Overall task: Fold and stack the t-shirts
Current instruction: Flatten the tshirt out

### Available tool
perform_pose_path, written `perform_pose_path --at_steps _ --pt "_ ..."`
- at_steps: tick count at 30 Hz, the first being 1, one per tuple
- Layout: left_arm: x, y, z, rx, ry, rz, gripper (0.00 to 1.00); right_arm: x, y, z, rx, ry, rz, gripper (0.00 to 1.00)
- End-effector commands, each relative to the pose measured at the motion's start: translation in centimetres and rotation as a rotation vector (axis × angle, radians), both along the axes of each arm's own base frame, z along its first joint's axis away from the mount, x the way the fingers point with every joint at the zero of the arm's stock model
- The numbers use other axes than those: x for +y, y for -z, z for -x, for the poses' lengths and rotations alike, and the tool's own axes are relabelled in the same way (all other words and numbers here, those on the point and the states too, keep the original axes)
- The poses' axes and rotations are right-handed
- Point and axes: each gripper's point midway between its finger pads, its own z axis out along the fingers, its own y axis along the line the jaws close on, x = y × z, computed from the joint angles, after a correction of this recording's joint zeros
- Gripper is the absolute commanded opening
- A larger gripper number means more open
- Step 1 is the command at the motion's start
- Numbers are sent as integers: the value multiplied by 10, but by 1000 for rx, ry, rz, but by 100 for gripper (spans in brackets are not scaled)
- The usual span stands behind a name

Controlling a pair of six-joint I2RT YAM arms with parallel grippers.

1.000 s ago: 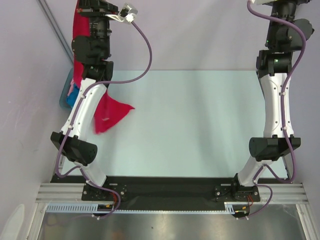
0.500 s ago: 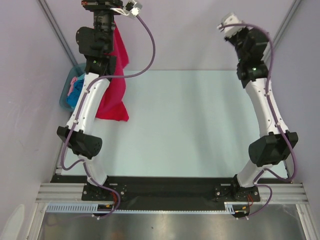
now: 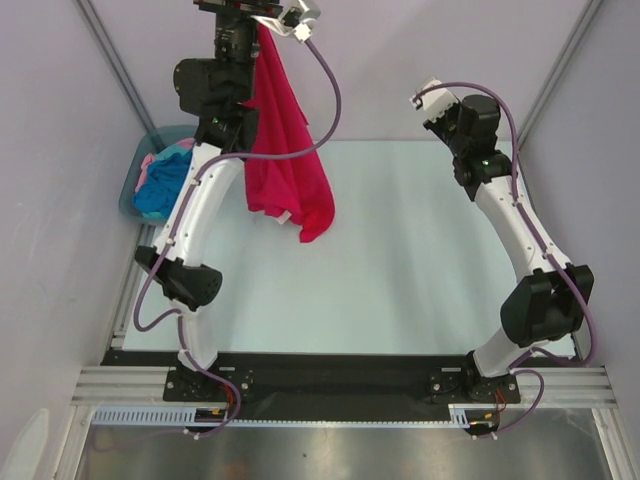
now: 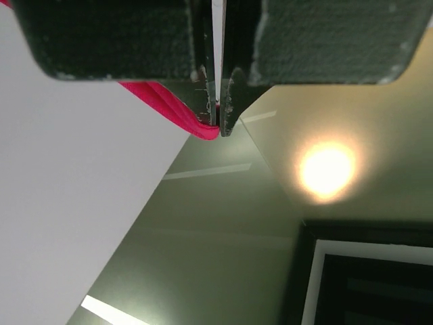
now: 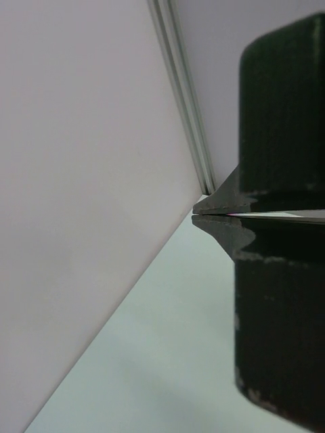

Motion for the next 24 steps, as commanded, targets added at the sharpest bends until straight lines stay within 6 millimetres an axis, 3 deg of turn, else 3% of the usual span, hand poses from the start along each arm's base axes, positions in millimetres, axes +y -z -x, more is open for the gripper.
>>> perform_pose_path --at_steps 1,6,8,9,10,12,13,16,17,20,24 --pt "5 -23 27 -101 -75 -21 0 -1 -30 13 -86 6 -41 0" --pt "25 23 -42 105 -323 -109 0 20 -9 20 -11 -51 -39 2" --pt "48 44 -69 177 -444 -132 0 37 12 31 86 -128 -34 10" --pt "62 61 -85 264 -516 -133 0 49 19 38 132 -184 -29 20" --pt "76 74 -99 299 -585 -145 0 63 41 53 235 -235 -8 40" --pt "92 91 -111 359 -639 -118 0 85 61 68 337 -326 -3 54" --pt "99 96 -114 379 -657 -114 0 97 80 87 437 -373 7 69" --pt "106 111 -120 418 -705 -121 0 122 108 124 608 -514 4 86" --pt "104 122 -126 427 -708 -138 0 131 113 133 641 -564 0 88" --pt "102 126 -123 412 -700 -141 0 148 133 154 733 -639 -11 92" --pt "106 128 -124 428 -720 -129 0 170 162 154 833 -680 -41 92"
